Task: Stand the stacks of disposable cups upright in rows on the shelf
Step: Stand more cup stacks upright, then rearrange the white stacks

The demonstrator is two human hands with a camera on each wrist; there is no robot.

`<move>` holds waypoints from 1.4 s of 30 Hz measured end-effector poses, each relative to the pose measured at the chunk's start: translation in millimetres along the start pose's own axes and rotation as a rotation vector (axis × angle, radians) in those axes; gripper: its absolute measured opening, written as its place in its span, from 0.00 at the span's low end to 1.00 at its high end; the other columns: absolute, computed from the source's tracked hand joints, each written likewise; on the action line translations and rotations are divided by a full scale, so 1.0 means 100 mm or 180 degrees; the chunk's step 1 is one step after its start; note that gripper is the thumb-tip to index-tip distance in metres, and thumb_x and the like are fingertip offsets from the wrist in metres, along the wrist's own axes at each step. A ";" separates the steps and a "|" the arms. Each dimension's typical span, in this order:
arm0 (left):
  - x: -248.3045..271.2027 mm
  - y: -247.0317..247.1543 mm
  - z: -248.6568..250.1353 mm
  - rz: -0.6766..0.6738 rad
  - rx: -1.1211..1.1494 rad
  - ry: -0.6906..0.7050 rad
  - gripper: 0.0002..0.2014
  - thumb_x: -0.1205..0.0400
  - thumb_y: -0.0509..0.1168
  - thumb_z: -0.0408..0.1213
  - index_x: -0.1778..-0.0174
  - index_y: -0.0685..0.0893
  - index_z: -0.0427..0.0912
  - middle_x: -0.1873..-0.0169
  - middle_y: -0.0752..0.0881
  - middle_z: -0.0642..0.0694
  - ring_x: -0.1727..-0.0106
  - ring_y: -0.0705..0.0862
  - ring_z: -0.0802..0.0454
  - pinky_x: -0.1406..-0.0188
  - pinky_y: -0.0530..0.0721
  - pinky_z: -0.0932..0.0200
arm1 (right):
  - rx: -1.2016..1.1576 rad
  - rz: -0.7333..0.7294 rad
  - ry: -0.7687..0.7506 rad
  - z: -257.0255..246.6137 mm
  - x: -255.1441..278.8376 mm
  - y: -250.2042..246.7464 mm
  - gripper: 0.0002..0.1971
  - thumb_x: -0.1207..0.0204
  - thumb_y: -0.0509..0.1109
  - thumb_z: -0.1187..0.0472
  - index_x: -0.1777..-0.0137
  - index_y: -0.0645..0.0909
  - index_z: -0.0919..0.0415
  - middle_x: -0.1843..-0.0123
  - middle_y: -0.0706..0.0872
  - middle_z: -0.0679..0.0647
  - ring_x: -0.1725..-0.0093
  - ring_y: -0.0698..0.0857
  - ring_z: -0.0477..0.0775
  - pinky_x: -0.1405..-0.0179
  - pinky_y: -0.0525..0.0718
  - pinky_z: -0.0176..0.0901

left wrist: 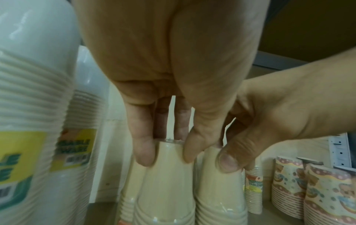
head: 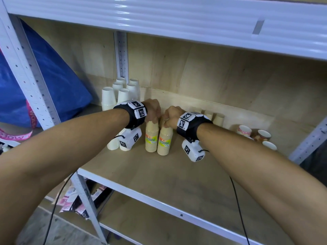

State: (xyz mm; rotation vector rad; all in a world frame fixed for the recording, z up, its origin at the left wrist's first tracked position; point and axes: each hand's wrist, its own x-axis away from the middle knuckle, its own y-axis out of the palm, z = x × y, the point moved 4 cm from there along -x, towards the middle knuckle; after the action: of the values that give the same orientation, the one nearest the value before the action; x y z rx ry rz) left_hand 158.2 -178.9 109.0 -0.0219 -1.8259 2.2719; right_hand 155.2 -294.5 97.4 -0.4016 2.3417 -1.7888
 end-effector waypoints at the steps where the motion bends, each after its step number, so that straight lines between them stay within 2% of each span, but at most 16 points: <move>1: 0.00 -0.02 0.04 -0.0022 0.0005 0.0026 0.16 0.27 0.75 0.31 0.42 0.89 0.37 0.45 0.88 0.38 0.48 0.87 0.42 0.55 0.86 0.53 | 0.0008 0.0015 0.0030 0.03 0.02 -0.05 0.20 0.28 0.77 0.61 0.37 0.83 0.67 0.40 0.86 0.62 0.43 0.86 0.59 0.46 0.84 0.43; 3: -0.01 -0.06 0.11 -0.0115 0.0052 0.0076 0.17 0.27 0.75 0.30 0.41 0.88 0.37 0.46 0.88 0.38 0.52 0.88 0.42 0.57 0.88 0.53 | 0.0008 0.0051 0.0087 0.11 0.05 -0.12 0.19 0.29 0.77 0.61 0.39 0.84 0.67 0.41 0.87 0.61 0.47 0.86 0.57 0.53 0.80 0.40; 6: -0.02 -0.10 0.24 -0.0130 0.0184 0.0153 0.16 0.26 0.74 0.29 0.42 0.87 0.42 0.57 0.87 0.48 0.65 0.85 0.51 0.75 0.83 0.63 | -0.0015 0.0162 0.0178 0.27 0.13 -0.23 0.18 0.28 0.77 0.60 0.39 0.84 0.64 0.40 0.86 0.60 0.45 0.85 0.59 0.54 0.77 0.39; 9: -0.07 -0.12 0.40 -0.0058 0.0164 0.0221 0.14 0.27 0.75 0.32 0.45 0.89 0.43 0.55 0.88 0.47 0.62 0.85 0.52 0.73 0.79 0.66 | -0.0038 0.0212 0.0246 0.44 0.22 -0.31 0.19 0.28 0.77 0.60 0.37 0.83 0.64 0.37 0.86 0.61 0.39 0.85 0.61 0.56 0.77 0.39; 12: -0.09 -0.14 0.58 -0.0051 0.0184 0.0272 0.13 0.26 0.75 0.32 0.46 0.88 0.44 0.55 0.87 0.46 0.66 0.85 0.52 0.76 0.80 0.65 | 0.0054 0.0225 0.0375 0.57 0.31 -0.41 0.17 0.28 0.76 0.64 0.40 0.85 0.69 0.39 0.87 0.64 0.50 0.86 0.56 0.67 0.73 0.37; 14: -0.13 -0.14 0.69 -0.0020 0.0247 0.0335 0.13 0.26 0.75 0.32 0.47 0.89 0.44 0.54 0.88 0.46 0.64 0.86 0.51 0.74 0.82 0.63 | 0.0083 0.0211 0.0426 0.67 0.36 -0.46 0.17 0.28 0.76 0.64 0.40 0.85 0.68 0.40 0.87 0.63 0.52 0.84 0.56 0.61 0.75 0.38; 16: -0.17 -0.13 0.82 0.0020 0.0285 0.0414 0.13 0.26 0.75 0.32 0.47 0.89 0.44 0.51 0.88 0.45 0.56 0.89 0.48 0.69 0.85 0.60 | 0.0134 0.0230 0.0506 0.79 0.42 -0.50 0.17 0.27 0.75 0.64 0.39 0.85 0.68 0.40 0.87 0.62 0.54 0.82 0.54 0.59 0.76 0.39; 19: -0.24 -0.10 1.02 0.0049 0.0298 0.0573 0.14 0.26 0.75 0.31 0.45 0.89 0.43 0.48 0.88 0.45 0.49 0.89 0.46 0.57 0.88 0.57 | 0.0183 0.0206 0.0614 0.94 0.46 -0.54 0.17 0.28 0.76 0.63 0.40 0.85 0.68 0.41 0.88 0.62 0.56 0.81 0.53 0.61 0.77 0.38; 22: -0.30 -0.07 1.22 0.0117 0.0249 0.0691 0.15 0.26 0.75 0.32 0.43 0.89 0.42 0.48 0.88 0.46 0.49 0.87 0.49 0.53 0.88 0.58 | 0.0183 0.0145 0.0661 1.11 0.52 -0.59 0.16 0.28 0.76 0.64 0.42 0.85 0.69 0.42 0.88 0.64 0.59 0.81 0.54 0.71 0.74 0.37; 24: -0.36 -0.04 1.32 0.0139 0.0248 0.0734 0.15 0.27 0.76 0.32 0.43 0.89 0.43 0.47 0.89 0.46 0.48 0.88 0.48 0.49 0.89 0.55 | 0.0189 0.0206 0.0702 1.24 0.55 -0.60 0.15 0.28 0.75 0.64 0.42 0.85 0.68 0.42 0.88 0.63 0.57 0.81 0.54 0.65 0.77 0.38; 27: -0.43 0.00 1.48 0.0218 0.0226 0.0815 0.15 0.27 0.76 0.33 0.44 0.89 0.43 0.48 0.88 0.45 0.47 0.88 0.47 0.50 0.88 0.56 | 0.0133 0.0352 0.0761 1.44 0.57 -0.61 0.16 0.27 0.75 0.60 0.40 0.84 0.63 0.40 0.86 0.61 0.54 0.78 0.53 0.55 0.77 0.39; 30: -0.50 0.03 1.61 0.0279 0.0185 0.0911 0.16 0.27 0.76 0.34 0.43 0.89 0.45 0.46 0.88 0.47 0.47 0.86 0.49 0.50 0.86 0.60 | 0.0150 0.0236 0.0824 1.55 0.58 -0.63 0.16 0.27 0.75 0.62 0.40 0.84 0.67 0.45 0.86 0.60 0.53 0.82 0.54 0.65 0.75 0.36; 31: -0.53 0.04 1.64 0.0285 0.0187 0.0933 0.17 0.27 0.76 0.34 0.42 0.89 0.46 0.44 0.87 0.47 0.46 0.86 0.49 0.48 0.86 0.59 | 0.0183 0.0218 0.0846 1.57 0.58 -0.64 0.16 0.26 0.74 0.62 0.40 0.84 0.67 0.44 0.86 0.60 0.50 0.84 0.56 0.64 0.76 0.37; 35: -0.62 0.09 1.75 0.0267 0.0140 0.1012 0.17 0.26 0.74 0.33 0.41 0.89 0.45 0.44 0.87 0.46 0.45 0.86 0.48 0.48 0.85 0.60 | 0.0135 0.0392 0.0895 1.76 0.54 -0.60 0.18 0.27 0.74 0.59 0.37 0.83 0.61 0.39 0.85 0.61 0.39 0.85 0.62 0.49 0.80 0.44; 39: -0.71 0.16 1.82 0.0255 0.0082 0.1092 0.16 0.25 0.73 0.30 0.42 0.90 0.42 0.45 0.89 0.45 0.46 0.86 0.48 0.48 0.86 0.59 | 0.0066 0.0438 0.0948 1.84 0.47 -0.56 0.17 0.26 0.73 0.60 0.38 0.83 0.61 0.39 0.86 0.60 0.39 0.85 0.62 0.48 0.80 0.45; 42: -0.78 0.20 1.87 0.0205 0.0007 0.1131 0.14 0.25 0.72 0.30 0.43 0.90 0.40 0.46 0.89 0.43 0.47 0.87 0.47 0.50 0.86 0.59 | 0.0090 0.0342 0.0962 1.89 0.38 -0.54 0.15 0.26 0.72 0.63 0.40 0.85 0.64 0.41 0.87 0.60 0.42 0.86 0.61 0.55 0.79 0.42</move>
State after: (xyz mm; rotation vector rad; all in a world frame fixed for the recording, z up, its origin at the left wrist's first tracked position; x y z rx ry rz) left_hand 202.6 -377.1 121.1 -0.4590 -1.6560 2.1418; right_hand 180.0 -492.7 99.7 0.0013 2.4711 -1.9446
